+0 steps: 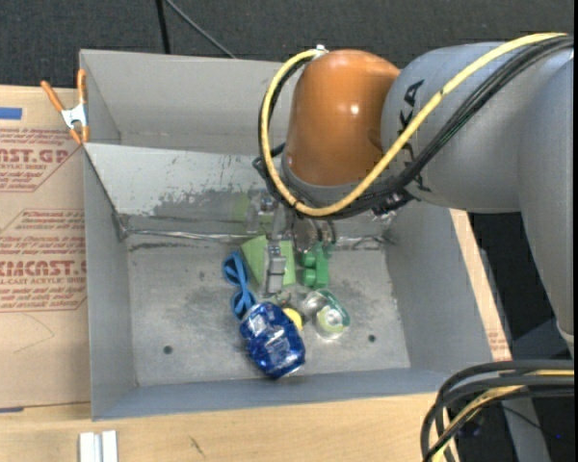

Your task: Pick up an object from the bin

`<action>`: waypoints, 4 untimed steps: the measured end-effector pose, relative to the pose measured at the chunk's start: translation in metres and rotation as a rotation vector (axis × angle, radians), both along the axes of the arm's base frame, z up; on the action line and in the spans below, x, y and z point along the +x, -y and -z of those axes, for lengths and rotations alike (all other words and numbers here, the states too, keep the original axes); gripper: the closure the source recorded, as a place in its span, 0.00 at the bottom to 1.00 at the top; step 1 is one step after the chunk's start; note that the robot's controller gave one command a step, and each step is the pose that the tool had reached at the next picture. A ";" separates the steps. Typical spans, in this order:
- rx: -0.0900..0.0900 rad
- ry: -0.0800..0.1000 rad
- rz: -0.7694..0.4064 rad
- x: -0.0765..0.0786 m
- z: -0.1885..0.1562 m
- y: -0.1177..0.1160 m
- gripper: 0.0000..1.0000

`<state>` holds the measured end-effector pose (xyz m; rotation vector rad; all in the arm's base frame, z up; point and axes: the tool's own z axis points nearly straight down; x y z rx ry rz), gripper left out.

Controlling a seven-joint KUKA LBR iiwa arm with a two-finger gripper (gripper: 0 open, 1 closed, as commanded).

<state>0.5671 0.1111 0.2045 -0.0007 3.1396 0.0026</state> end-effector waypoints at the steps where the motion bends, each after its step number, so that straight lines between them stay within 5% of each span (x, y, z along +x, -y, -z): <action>1: -0.002 -0.006 -0.222 -0.005 0.117 0.044 0.00; 2: 0.000 0.013 -0.210 -0.026 0.131 0.046 0.00; 3: -0.001 0.006 -0.210 -0.028 0.133 0.046 1.00; 4: -0.001 0.005 -0.210 -0.029 0.133 0.046 0.00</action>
Offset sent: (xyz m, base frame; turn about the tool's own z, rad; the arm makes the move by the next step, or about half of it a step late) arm -0.0037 -0.0429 -0.1152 -0.2226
